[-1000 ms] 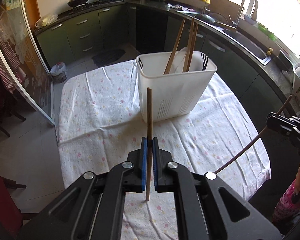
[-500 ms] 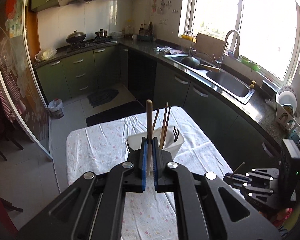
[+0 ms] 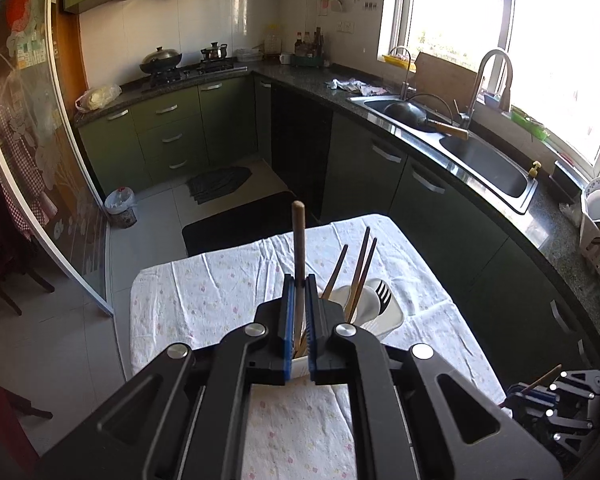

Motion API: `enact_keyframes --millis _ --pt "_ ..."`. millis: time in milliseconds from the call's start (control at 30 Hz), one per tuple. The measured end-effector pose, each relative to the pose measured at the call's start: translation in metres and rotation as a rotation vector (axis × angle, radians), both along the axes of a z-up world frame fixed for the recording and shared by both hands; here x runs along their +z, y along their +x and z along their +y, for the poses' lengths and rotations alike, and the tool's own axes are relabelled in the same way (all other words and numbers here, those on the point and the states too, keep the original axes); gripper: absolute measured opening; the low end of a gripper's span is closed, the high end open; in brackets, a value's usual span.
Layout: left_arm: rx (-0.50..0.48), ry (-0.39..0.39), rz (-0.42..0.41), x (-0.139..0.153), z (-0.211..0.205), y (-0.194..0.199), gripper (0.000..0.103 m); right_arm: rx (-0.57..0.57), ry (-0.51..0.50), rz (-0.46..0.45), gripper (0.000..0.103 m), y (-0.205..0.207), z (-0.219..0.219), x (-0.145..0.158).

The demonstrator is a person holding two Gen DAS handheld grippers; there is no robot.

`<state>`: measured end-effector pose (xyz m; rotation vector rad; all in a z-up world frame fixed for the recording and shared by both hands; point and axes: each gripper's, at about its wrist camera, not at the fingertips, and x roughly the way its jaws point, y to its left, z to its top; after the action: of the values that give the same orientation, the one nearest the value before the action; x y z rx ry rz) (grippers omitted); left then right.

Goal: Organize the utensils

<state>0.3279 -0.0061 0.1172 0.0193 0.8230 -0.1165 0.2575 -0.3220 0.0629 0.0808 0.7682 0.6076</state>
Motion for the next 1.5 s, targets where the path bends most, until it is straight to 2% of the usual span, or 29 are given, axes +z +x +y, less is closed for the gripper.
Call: enact_keyframes --millis 67,100,167,233,300,400,567,733,833,900,1100,1133,1167,1200,1233,1333,1400,1500 --pt "0.003 -0.003 0.019 -0.013 0.003 0.0 0.015 0.004 0.003 -0.017 0.006 0.002 0.004 0.011" --pt "0.005 -0.012 0.019 -0.018 0.006 -0.002 0.03 0.006 0.007 -0.027 0.006 0.005 0.006 0.016" --pt "0.02 -0.031 0.0 -0.021 0.014 -0.011 0.046 0.009 0.018 -0.05 0.006 0.009 0.01 0.031" --pt "0.02 -0.034 -0.036 -0.021 0.019 -0.023 0.057 0.009 0.037 -0.086 0.006 0.012 0.014 0.05" --pt "0.015 -0.03 -0.089 -0.021 0.025 -0.041 0.062 0.01 0.058 -0.129 0.006 0.015 0.019 0.069" --pt "0.014 -0.028 -0.152 -0.022 0.031 -0.071 0.062 0.002 0.097 -0.203 0.006 0.021 0.025 0.099" --pt "0.006 -0.039 -0.221 -0.031 0.04 -0.117 0.067 -0.079 0.1 -0.315 0.006 0.043 0.044 0.131" --pt "0.0 -0.031 -0.276 -0.04 0.044 -0.159 0.072 -0.105 0.052 -0.279 0.006 0.084 0.074 0.111" --pt "0.013 -0.027 -0.32 -0.043 0.048 -0.183 0.076 -0.12 0.026 -0.234 0.006 0.108 0.086 0.082" --pt "0.049 -0.041 -0.358 -0.047 0.052 -0.198 0.083 -0.121 0.005 -0.208 0.006 0.121 0.094 0.062" --pt "0.091 -0.06 -0.386 -0.058 0.054 -0.228 0.089 -0.075 -0.087 -0.142 0.007 0.133 0.116 0.007" --pt "0.095 -0.064 -0.393 -0.059 0.054 -0.233 0.091 -0.073 -0.095 -0.138 0.017 0.131 0.117 0.001" --pt "0.1 -0.06 -0.402 -0.059 0.052 -0.239 0.092 -0.08 -0.099 -0.145 0.041 0.127 0.116 -0.003" --pt "0.106 -0.054 -0.414 -0.06 0.051 -0.244 0.095 -0.086 -0.105 -0.161 0.052 0.122 0.114 -0.006" --pt "0.115 -0.047 -0.428 -0.06 0.051 -0.25 0.096 -0.096 -0.108 -0.181 0.06 0.114 0.11 -0.007" --pt "0.146 0.002 -0.455 -0.063 0.049 -0.261 0.096 -0.082 -0.068 -0.209 0.069 0.08 0.094 -0.011" --pt "0.169 0.019 -0.437 -0.068 0.048 -0.263 0.096 -0.068 -0.045 -0.222 0.074 0.051 0.081 -0.016" --pt "0.157 -0.021 -0.418 -0.076 0.053 -0.266 0.096 -0.066 -0.031 -0.26 0.082 0.0 0.055 -0.026"
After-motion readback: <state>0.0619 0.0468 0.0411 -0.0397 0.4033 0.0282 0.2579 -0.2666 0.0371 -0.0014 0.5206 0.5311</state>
